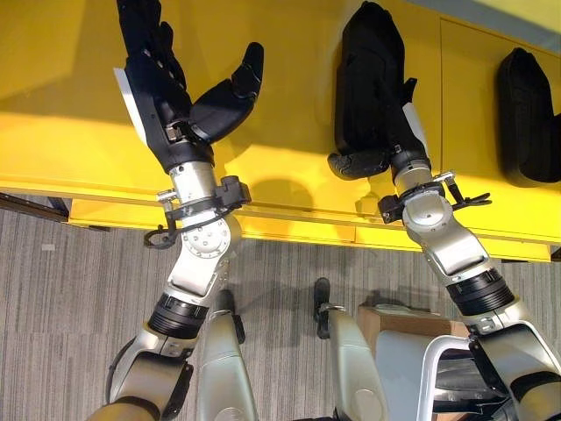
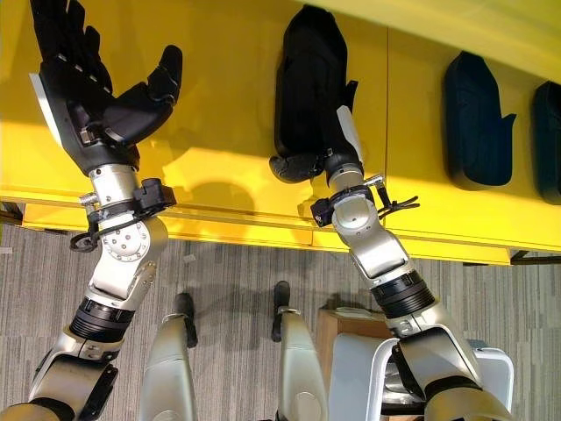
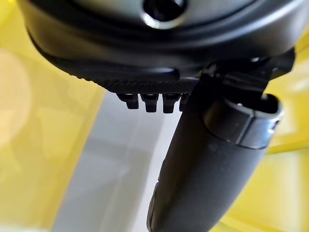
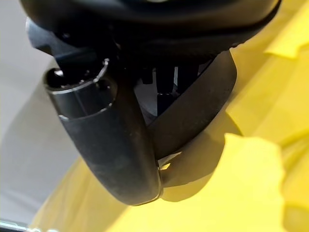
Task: Move parts from the plastic box to the shelf.
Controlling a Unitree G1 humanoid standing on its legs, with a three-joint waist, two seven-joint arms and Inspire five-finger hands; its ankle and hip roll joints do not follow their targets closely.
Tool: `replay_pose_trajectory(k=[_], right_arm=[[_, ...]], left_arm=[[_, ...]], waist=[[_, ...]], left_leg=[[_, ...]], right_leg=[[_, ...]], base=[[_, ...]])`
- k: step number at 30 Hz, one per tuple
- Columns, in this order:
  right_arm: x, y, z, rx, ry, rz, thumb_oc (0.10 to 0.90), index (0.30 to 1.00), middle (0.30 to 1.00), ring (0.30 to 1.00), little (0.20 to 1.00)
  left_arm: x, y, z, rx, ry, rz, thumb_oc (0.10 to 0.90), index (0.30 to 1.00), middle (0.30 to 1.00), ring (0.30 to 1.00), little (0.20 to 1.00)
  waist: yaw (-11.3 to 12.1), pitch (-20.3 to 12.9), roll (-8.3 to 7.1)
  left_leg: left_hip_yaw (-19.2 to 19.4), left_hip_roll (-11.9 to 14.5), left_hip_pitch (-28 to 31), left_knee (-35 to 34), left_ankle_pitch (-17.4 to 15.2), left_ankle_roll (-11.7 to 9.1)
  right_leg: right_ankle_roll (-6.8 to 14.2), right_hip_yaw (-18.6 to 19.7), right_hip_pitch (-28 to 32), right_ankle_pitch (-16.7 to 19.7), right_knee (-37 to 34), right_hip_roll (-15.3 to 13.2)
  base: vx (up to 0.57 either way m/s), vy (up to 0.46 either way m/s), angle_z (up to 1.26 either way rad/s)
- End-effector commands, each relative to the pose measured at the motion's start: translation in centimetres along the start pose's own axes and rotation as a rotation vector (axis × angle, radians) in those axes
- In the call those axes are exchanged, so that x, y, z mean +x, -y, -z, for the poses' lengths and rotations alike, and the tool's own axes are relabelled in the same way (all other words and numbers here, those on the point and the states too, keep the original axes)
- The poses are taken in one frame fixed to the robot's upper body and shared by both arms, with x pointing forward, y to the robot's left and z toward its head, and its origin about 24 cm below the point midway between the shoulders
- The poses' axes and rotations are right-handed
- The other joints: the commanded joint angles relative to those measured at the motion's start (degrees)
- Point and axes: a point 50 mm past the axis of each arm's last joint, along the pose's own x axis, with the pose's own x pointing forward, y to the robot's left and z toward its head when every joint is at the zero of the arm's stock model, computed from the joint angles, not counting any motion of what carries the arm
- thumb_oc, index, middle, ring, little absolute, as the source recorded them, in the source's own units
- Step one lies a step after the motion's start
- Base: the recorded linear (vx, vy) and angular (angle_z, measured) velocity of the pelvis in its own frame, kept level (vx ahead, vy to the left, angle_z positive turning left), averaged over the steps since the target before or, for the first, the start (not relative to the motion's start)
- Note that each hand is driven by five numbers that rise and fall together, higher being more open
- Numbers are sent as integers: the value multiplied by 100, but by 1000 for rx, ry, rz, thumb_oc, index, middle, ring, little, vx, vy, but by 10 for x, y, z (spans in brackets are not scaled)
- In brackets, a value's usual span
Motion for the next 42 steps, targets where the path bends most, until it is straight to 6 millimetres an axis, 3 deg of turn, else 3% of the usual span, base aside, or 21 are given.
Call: replay_pose_trajectory(k=[1, 26, 27, 30, 42], right_arm=[[-20, -9, 50, -109, -203, -74, 900, 1000, 1000, 1000, 1000], [-14, 21, 1, -143, 44, 177, 900, 1000, 1000, 1000, 1000], [-14, 22, -2, -141, 55, 184, 900, 1000, 1000, 1000, 1000], [-15, 29, -8, -159, 96, 235, 900, 1000, 1000, 1000, 1000], [-19, 54, -50, -282, 293, 422, 900, 1000, 1000, 1000, 1000]], left_arm=[[14, 25, -60, -178, 274, 114, 900, 1000, 1000, 1000, 1000], [15, 32, -61, -206, 266, 120, 900, 1000, 1000, 1000, 1000], [16, 32, -62, -207, 273, 120, 900, 1000, 1000, 1000, 1000], [16, 31, -62, -197, 283, 107, 900, 1000, 1000, 1000, 1000], [19, 27, -65, -235, 283, 45, 900, 1000, 1000, 1000, 1000]], waist=[[-39, 103, 259], [-139, 103, 368], [-141, 103, 370], [-156, 103, 400], [-200, 103, 565]], left_leg=[[527, -193, 359, -471, -107, 286], [574, -228, 498, -573, -111, 298], [647, -204, 402, -604, 32, 338], [587, -232, 502, -578, -99, 308], [686, -248, 433, -629, 26, 349]], right_leg=[[-285, -63, 228, -818, 612, 337], [-279, 7, 266, -864, 621, 336], [-320, -41, 170, -745, 588, 326], [-291, 12, 247, -859, 634, 331], [-331, 40, 85, -797, 663, 285]], base=[[0, 0, 0], [-3, 0, 0], [-78, 5, -1], [26, 27, -2], [-11, 40, -3]])
